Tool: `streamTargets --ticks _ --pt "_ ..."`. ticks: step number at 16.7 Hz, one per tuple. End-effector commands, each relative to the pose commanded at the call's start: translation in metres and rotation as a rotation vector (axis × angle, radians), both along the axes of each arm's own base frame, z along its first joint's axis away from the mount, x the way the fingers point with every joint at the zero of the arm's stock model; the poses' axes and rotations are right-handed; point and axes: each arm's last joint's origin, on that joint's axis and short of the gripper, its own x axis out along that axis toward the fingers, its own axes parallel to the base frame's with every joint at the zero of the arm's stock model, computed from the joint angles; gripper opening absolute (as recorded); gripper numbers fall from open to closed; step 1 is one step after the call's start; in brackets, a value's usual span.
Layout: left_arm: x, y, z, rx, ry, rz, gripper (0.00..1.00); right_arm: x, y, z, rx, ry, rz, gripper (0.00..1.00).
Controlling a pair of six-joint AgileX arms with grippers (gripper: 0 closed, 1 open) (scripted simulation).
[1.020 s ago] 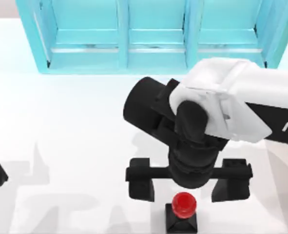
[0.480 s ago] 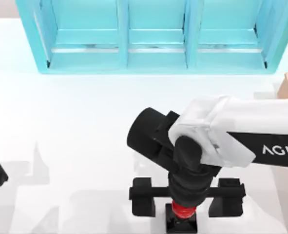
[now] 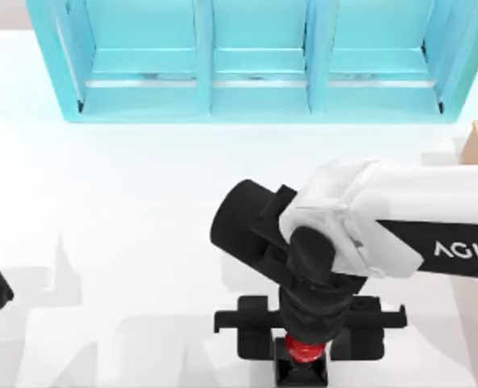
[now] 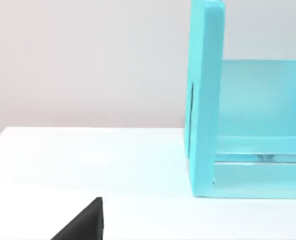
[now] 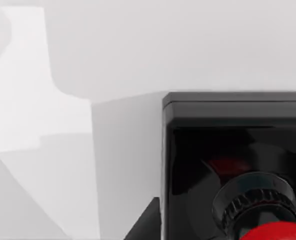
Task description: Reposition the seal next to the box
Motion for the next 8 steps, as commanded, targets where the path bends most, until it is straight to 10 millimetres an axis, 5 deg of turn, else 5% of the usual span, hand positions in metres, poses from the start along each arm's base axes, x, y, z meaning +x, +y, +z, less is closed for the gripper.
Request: streamTargets --ticks 6,8 --pt "0.0 0.0 0.0 0.0 0.0 0.0 1.0 0.0 0.0 0.0 0.0 0.0 0.0 0.02" --pt "0.0 0.0 0.0 0.0 0.0 0.0 1.0 0.0 0.0 0.0 0.0 0.0 0.0 0.0"
